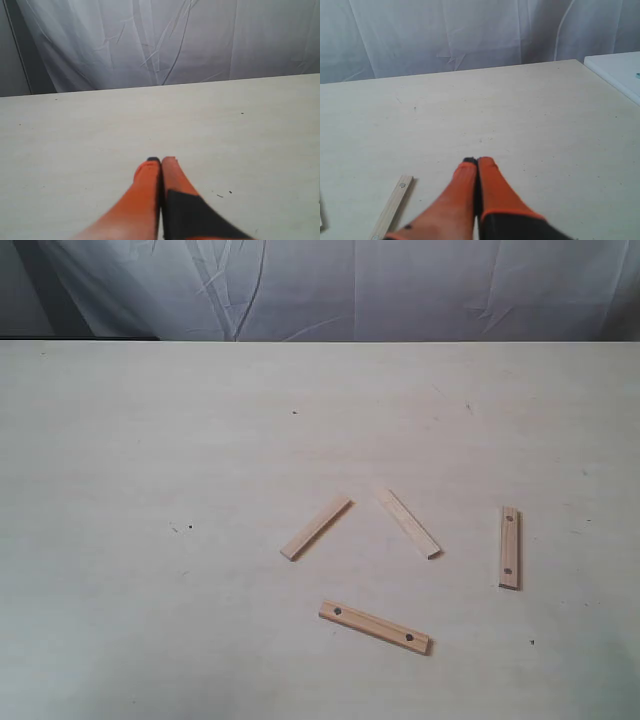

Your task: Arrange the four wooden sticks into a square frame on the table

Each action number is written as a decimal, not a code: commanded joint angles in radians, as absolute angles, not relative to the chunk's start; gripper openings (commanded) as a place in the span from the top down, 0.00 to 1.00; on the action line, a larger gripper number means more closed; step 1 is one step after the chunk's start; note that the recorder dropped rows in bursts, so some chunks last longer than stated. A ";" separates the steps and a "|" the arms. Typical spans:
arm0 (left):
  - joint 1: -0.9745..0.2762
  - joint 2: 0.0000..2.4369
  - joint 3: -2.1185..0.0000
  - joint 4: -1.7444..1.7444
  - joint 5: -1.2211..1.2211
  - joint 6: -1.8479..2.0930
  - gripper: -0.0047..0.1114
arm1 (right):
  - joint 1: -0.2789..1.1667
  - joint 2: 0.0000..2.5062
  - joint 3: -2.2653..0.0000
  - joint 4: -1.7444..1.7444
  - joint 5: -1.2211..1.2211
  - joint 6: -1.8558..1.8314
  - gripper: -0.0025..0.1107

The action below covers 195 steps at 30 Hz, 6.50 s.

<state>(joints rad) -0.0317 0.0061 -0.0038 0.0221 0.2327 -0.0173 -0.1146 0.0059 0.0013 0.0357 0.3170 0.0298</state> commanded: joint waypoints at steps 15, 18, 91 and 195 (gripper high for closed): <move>-0.030 0.000 0.000 0.021 0.233 -0.022 0.96 | -0.120 0.000 0.000 0.034 0.304 0.026 0.98; -0.030 0.000 0.000 0.021 0.233 -0.022 0.96 | -0.120 0.000 0.000 0.034 0.304 0.026 0.98; -0.393 1.766 -1.250 -0.247 0.719 0.325 0.96 | -0.120 0.000 0.000 0.084 -0.133 0.026 0.98; -0.588 2.271 -1.695 -0.198 0.784 0.451 0.96 | -0.120 0.000 0.000 0.121 -0.101 0.026 0.98</move>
<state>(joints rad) -0.5741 2.2613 -1.6903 -0.1859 0.8053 0.4173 -0.1146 0.0059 0.0013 0.1256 -0.0924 0.0298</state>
